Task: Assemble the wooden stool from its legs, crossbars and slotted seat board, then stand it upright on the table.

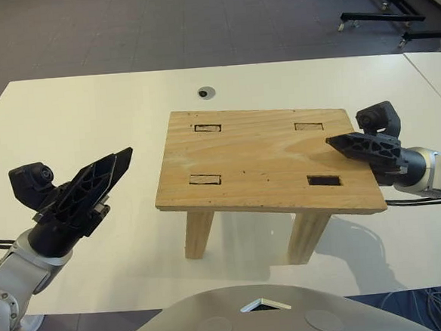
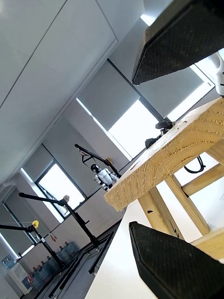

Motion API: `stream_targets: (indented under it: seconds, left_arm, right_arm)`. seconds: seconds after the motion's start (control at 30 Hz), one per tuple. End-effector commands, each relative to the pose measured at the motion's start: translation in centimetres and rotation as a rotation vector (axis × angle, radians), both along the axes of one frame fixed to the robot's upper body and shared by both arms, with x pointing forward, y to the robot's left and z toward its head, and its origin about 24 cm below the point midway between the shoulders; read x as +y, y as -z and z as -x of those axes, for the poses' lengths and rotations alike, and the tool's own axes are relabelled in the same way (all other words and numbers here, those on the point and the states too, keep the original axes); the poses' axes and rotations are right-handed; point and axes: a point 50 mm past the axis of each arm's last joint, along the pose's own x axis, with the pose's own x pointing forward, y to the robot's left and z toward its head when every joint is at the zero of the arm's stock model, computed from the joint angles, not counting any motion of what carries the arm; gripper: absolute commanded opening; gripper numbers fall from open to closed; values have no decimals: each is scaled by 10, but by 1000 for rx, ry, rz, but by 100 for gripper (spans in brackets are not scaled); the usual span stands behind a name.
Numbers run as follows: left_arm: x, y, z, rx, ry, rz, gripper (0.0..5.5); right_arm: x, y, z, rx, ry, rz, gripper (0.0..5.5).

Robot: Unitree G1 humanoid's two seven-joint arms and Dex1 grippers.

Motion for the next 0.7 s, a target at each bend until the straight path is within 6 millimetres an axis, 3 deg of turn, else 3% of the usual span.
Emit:
stream_targets:
  seconds: [0.03, 0.33, 0.7]
  left_arm:
    - [-4, 2, -2, -4, 16, -12, 538]
    - [-13, 6, 6, -8, -7, 6, 538]
    - [-11, 4, 3, -20, -6, -4, 538]
  right_arm:
    - [-6, 0, 10, 68, -69, 46, 361]
    - [-36, -30, 4, 121, -56, 139, 361]
    - [-55, -9, 2, 124, 189, 223, 361]
